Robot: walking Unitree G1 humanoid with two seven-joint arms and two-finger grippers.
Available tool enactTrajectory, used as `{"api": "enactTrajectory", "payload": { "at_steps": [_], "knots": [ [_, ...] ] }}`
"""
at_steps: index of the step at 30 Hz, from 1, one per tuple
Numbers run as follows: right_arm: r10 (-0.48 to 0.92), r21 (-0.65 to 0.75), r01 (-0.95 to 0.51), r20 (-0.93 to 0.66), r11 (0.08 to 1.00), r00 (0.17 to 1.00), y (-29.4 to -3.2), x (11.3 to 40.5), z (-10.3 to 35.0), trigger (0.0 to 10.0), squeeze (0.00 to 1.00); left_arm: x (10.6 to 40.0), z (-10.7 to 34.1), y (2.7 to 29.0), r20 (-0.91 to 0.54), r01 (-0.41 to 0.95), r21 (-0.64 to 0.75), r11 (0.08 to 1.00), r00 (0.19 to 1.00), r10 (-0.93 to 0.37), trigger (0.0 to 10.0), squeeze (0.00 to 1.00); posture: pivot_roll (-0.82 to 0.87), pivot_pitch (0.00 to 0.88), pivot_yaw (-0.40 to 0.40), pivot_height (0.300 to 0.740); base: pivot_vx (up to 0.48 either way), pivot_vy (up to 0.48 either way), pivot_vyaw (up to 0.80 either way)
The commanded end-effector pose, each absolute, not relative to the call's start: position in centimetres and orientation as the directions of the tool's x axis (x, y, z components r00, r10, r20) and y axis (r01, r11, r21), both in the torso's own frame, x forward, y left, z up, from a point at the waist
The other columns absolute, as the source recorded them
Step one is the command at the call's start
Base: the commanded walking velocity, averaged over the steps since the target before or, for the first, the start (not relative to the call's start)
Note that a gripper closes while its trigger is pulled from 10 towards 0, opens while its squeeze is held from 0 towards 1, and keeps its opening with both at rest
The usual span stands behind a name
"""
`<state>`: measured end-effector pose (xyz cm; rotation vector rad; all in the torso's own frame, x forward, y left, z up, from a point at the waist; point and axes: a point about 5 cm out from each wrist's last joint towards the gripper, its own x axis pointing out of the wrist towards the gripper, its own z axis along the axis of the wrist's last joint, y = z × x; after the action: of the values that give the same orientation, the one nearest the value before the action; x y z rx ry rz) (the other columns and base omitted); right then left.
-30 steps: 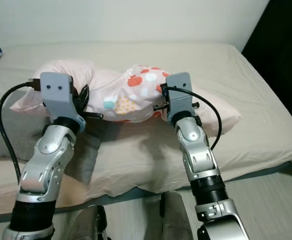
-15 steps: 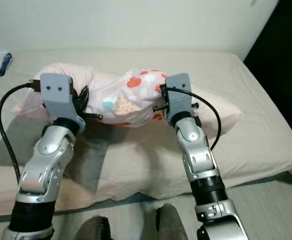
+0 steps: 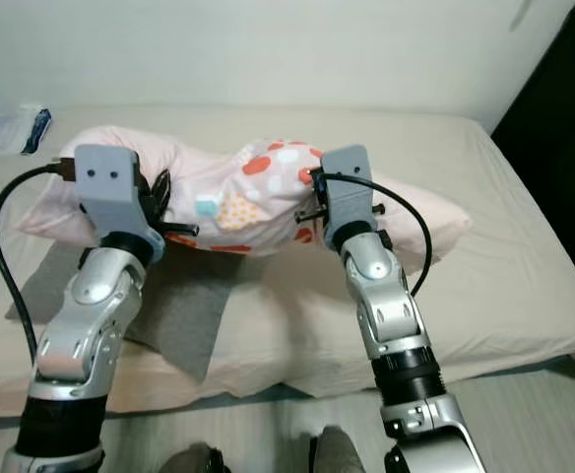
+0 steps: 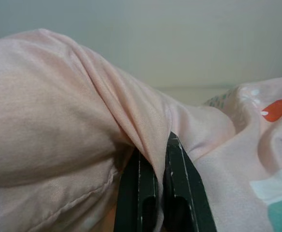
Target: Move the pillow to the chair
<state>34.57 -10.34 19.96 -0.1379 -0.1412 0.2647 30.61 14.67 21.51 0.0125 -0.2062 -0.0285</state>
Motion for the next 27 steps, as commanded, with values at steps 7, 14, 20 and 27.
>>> {"api": "enactTrajectory", "payload": {
  "at_steps": [7, 14, 20, 27],
  "knots": [
    [0.312, -0.151, -0.285, 0.206, 0.946, 0.927, -9.4, 34.0, 21.7, 10.0, 0.0, 30.4, 21.5, 14.0, 0.211, 0.059, 0.02, 0.998, 0.976, -0.062, 10.0, 0.0, -0.02, 0.15, -0.081, 0.728, 0.0, 0.0, 0.0],
    [0.302, -0.147, -0.276, 0.208, 0.95, 0.93, -9.5, 34.1, 21.7, 10.0, 0.0, 30.4, 21.5, 14.0, 0.213, 0.06, 0.023, 0.998, 0.975, -0.064, 10.0, 0.0, -0.02, 0.144, -0.079, 0.74, 0.0, 0.0, 0.0],
    [0.285, -0.164, -0.26, 0.151, 0.952, 0.947, -9.5, 34.1, 20.1, 10.0, 0.0, 30.1, 19.9, 13.7, 0.17, 0.081, 0.026, 0.996, 0.982, -0.084, 10.0, 0.0, -0.01, 0.118, -0.076, 0.74, 0.0, 0.0, 0.0],
    [0.284, -0.159, -0.28, -0.003, 0.947, 0.959, -9.9, 33.7, 15.5, 10.0, 0.0, 29.3, 14.2, 13.9, -0.006, 0.062, -0.005, 0.998, 0.998, -0.062, 10.0, 0.0, -0.01, 0.068, -0.069, 0.74, 0.0, 0.0, 0.0]
  ]
}}
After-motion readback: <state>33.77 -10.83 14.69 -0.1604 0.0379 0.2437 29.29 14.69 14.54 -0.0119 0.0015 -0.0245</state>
